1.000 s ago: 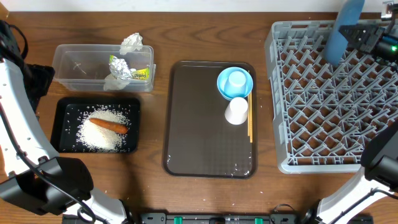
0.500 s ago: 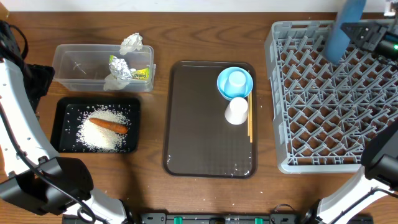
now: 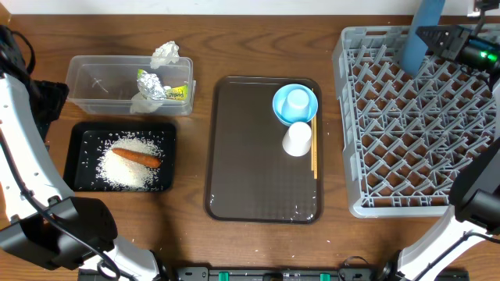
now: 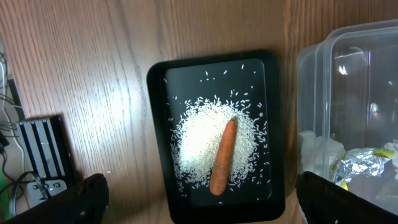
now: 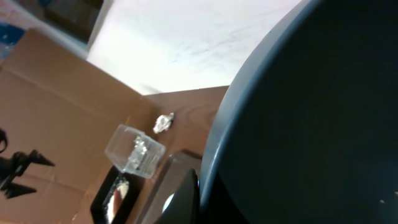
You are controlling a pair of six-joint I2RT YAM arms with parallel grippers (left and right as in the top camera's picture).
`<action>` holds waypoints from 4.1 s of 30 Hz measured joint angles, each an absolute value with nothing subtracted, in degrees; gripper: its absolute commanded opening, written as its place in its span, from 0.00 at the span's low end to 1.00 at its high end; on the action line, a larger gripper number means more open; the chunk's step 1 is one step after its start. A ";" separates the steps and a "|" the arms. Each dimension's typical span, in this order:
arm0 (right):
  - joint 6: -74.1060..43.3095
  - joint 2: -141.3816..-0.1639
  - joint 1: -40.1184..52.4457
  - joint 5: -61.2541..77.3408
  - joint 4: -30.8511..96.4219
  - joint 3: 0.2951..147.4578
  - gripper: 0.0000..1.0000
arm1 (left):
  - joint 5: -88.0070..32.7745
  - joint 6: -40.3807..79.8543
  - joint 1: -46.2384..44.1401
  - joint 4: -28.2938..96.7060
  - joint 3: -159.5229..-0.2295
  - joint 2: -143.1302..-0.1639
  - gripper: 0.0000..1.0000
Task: Sort waste into correct bins and load items into the dishwasher rack
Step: 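Lower the blue plate into the rack's back corner and release, then move the right gripper back to the white cup and grasp it, then lift the white cup and carry it right to the rack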
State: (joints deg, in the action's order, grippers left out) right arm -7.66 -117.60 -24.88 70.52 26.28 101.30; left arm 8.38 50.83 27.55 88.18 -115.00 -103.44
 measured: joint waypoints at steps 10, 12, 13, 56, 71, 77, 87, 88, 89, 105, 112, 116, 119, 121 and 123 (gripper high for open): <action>-8.58 -117.60 -27.94 70.39 28.93 101.32 0.01 | 8.38 50.83 27.55 88.16 -115.00 -103.44 0.98; -8.56 -117.60 -28.32 70.52 29.76 101.34 0.01 | 8.38 50.83 27.55 88.16 -115.00 -103.44 0.98; -8.56 -117.60 -28.51 70.52 30.28 101.43 0.01 | 8.38 50.83 27.55 88.16 -115.00 -103.44 0.98; -14.15 -84.07 -15.84 36.10 59.33 101.65 0.95 | 8.40 50.83 27.55 88.16 -115.00 -103.44 0.98; -14.66 -98.87 26.00 10.68 65.14 101.51 0.99 | 8.38 50.83 27.55 88.16 -115.00 -103.44 0.98; -22.63 -107.70 31.44 -0.84 71.31 101.23 0.99 | 8.38 50.83 27.55 88.16 -115.00 -103.44 0.98; -31.29 -109.97 31.90 -7.09 74.78 100.44 0.99 | 8.38 50.83 27.55 88.16 -115.00 -103.44 0.98; -31.59 -109.97 31.88 -7.20 73.36 99.77 0.99 | 8.38 50.83 27.55 88.16 -115.00 -103.44 0.98; -31.86 -109.95 31.90 -7.31 71.53 98.76 0.99 | 8.40 50.83 27.55 88.16 -115.00 -103.44 0.98; -32.77 -109.97 31.90 -6.90 58.33 82.85 0.88 | 8.38 50.83 27.55 88.16 -115.00 -103.44 0.98; -31.59 -109.97 31.90 -6.94 54.04 82.78 0.81 | 8.38 50.83 27.55 88.16 -115.00 -103.44 0.98; -30.55 -109.97 31.90 -6.96 52.51 82.76 0.70 | 8.38 50.83 27.55 88.16 -115.00 -103.44 0.98; -30.13 -109.97 31.90 -7.05 52.42 82.74 0.64 | 8.38 50.83 27.55 88.18 -115.00 -103.44 0.98; -30.09 -109.97 31.90 -7.11 52.42 82.74 0.63 | 8.38 50.83 27.55 88.16 -115.00 -103.44 0.98; -30.00 -109.97 31.90 -7.14 52.45 82.74 0.58 | 8.38 50.83 27.55 88.18 -115.00 -103.44 0.98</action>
